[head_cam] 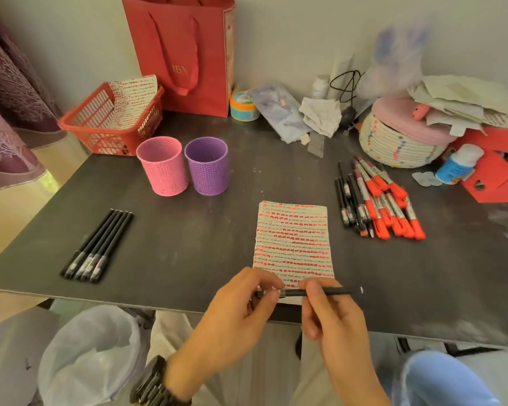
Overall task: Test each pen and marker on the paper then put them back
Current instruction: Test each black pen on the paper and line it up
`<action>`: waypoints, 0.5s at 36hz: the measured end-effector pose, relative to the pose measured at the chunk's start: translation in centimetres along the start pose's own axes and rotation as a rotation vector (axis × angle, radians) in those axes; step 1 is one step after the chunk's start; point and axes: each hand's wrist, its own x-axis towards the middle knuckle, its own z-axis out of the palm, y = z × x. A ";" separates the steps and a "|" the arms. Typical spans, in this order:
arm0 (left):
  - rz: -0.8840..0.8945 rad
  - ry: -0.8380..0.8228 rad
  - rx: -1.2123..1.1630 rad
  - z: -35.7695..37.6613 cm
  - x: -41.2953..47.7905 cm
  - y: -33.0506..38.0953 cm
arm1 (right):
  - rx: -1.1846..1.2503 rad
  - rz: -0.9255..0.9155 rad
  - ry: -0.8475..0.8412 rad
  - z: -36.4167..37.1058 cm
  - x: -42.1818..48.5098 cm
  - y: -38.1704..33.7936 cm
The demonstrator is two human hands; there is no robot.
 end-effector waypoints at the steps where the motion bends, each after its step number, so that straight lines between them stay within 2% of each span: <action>1: 0.034 -0.036 0.020 0.0 -0.2 0.1 | -0.003 0.004 0.003 0.2 -0.2 0.1; 4: 0.043 -0.175 0.058 0.5 -0.7 0.2 | 0.011 0.026 -0.002 0.4 -0.9 0.4; 6: 0.016 -0.203 0.074 0.9 -1.1 0.1 | 0.013 0.021 0.002 0.5 -1.4 0.5; 9: 0.019 -0.167 0.121 1.8 -1.8 -0.1 | -0.004 0.019 0.011 0.5 -1.9 0.8; 15: 0.077 -0.089 0.061 2.6 -2.8 -0.2 | -0.003 0.014 0.015 0.2 -3.0 1.2; 18: 0.039 -0.055 0.040 2.7 -3.0 -0.6 | -0.015 0.006 -0.002 0.1 -2.9 1.3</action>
